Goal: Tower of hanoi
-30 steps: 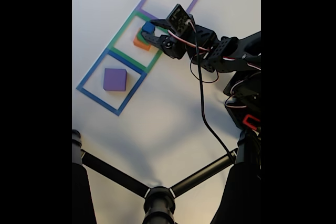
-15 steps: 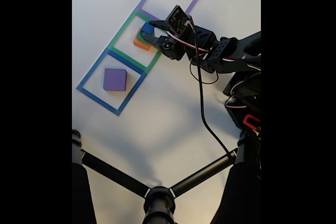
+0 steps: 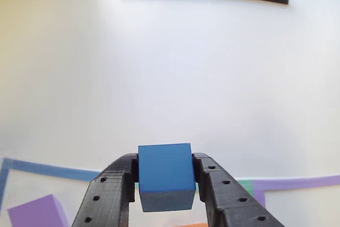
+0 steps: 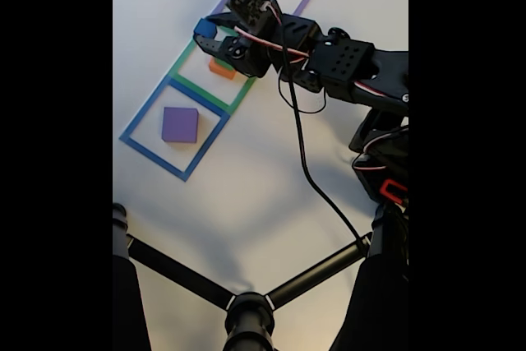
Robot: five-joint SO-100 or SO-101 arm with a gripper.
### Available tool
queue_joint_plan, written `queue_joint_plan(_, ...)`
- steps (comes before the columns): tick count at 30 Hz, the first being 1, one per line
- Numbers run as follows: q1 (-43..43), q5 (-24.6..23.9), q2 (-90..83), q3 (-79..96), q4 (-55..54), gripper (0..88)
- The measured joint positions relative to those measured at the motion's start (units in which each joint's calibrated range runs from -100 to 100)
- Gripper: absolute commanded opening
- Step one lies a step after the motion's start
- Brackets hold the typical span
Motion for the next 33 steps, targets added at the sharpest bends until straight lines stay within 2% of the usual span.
queue_joint_plan(9,-2.4,0.0,-10.4,-21.9,38.8,4.7)
queue_joint_plan(17,-2.6,0.0,-12.7,-46.8,72.8,4.7)
queue_joint_plan(22,-2.7,0.0,-13.4,-55.9,82.8,4.6)
queue_joint_plan(26,-6.8,0.0,-13.5,-60.7,88.6,4.6)
queue_joint_plan(33,-12.7,-0.8,-13.5,-58.9,90.9,4.5)
